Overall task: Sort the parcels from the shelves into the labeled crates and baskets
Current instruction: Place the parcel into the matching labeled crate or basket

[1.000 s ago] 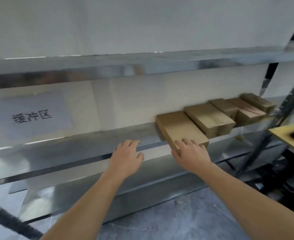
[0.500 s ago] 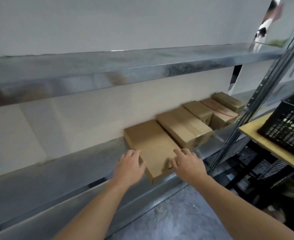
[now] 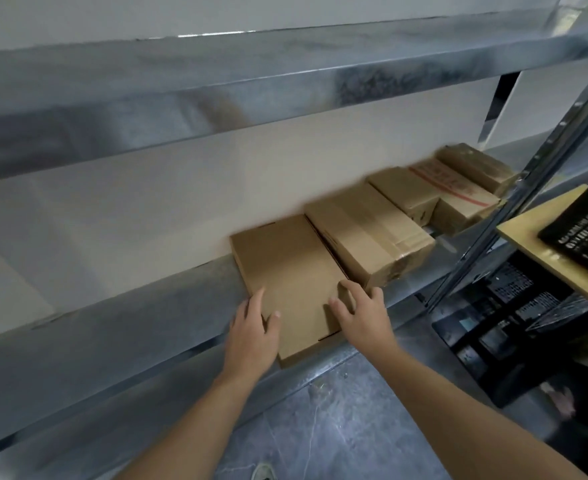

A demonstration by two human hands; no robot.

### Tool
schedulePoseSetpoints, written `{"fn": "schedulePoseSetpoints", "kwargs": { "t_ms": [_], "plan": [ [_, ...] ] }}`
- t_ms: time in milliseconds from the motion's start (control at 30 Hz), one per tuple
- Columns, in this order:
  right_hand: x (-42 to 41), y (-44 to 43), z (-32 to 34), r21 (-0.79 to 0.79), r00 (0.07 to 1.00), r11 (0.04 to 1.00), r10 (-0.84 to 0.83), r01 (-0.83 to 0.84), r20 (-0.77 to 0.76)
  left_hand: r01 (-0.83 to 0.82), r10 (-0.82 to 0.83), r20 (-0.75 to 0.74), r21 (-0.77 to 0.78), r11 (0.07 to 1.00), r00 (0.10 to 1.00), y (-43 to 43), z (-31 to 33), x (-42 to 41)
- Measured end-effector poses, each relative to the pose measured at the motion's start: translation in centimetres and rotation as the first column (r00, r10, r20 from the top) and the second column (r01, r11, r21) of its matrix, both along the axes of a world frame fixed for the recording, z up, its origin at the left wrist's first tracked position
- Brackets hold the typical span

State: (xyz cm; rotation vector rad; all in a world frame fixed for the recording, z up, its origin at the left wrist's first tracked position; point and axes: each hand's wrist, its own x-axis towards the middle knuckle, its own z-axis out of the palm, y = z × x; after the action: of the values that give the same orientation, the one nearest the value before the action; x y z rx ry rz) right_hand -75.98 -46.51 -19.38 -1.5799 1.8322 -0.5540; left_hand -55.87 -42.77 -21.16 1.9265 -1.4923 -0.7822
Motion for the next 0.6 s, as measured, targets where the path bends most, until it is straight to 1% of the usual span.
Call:
{"fn": "schedulePoseSetpoints", "kwargs": {
  "t_ms": [67,167,200,233,300,367,400,433,467,533,600],
  "plan": [
    [-0.3,-0.2,0.0,0.017,0.999,0.999,0.035,-0.036,0.031,-0.062,0.059,-0.090,-0.024,0.998,0.994,0.5,0.0,-0.8],
    [-1.2,0.1,0.5,0.055,0.992,0.991,0.117,-0.120,0.048,-0.172,0.160,-0.162,-0.059,0.983,0.974,1.4,0.7,-2.2],
    [-1.5,0.3,0.7,0.059,0.987,0.987,0.145,-0.149,0.064,-0.223,0.204,-0.227,-0.063,0.973,0.952,1.7,1.1,-2.8],
    [-2.1,0.6,0.7,0.055,0.982,0.983,0.171,-0.175,0.081,-0.284,0.246,-0.326,-0.072,0.956,0.913,2.1,1.6,-3.6],
    [-3.4,1.1,0.7,0.043,0.968,0.974,0.217,-0.224,0.126,-0.420,0.317,-0.507,-0.101,0.902,0.802,3.1,2.4,-5.2],
    [-4.5,1.5,0.5,0.039,0.946,0.971,0.220,-0.236,0.239,-0.565,0.384,-0.629,-0.107,0.818,0.676,3.9,3.0,-6.5],
    [-4.9,1.7,0.4,0.044,0.925,0.969,0.219,-0.244,0.309,-0.616,0.393,-0.691,-0.096,0.782,0.607,4.3,3.3,-6.9],
    [-5.3,1.8,0.1,0.048,0.900,0.966,0.220,-0.256,0.377,-0.642,0.390,-0.742,-0.071,0.763,0.546,4.6,3.6,-7.3],
    [-5.7,2.1,-0.1,0.048,0.873,0.961,0.226,-0.273,0.433,-0.640,0.374,-0.778,-0.047,0.767,0.505,4.9,3.7,-7.6],
    [-6.2,2.6,-0.2,0.055,0.822,0.940,0.266,-0.338,0.504,-0.573,0.297,-0.837,-0.025,0.819,0.461,6.0,4.4,-8.7],
    [-6.5,3.0,0.3,0.064,0.794,0.908,0.326,-0.414,0.513,-0.512,0.218,-0.874,-0.040,0.858,0.435,7.2,5.1,-9.8]
  ]
}}
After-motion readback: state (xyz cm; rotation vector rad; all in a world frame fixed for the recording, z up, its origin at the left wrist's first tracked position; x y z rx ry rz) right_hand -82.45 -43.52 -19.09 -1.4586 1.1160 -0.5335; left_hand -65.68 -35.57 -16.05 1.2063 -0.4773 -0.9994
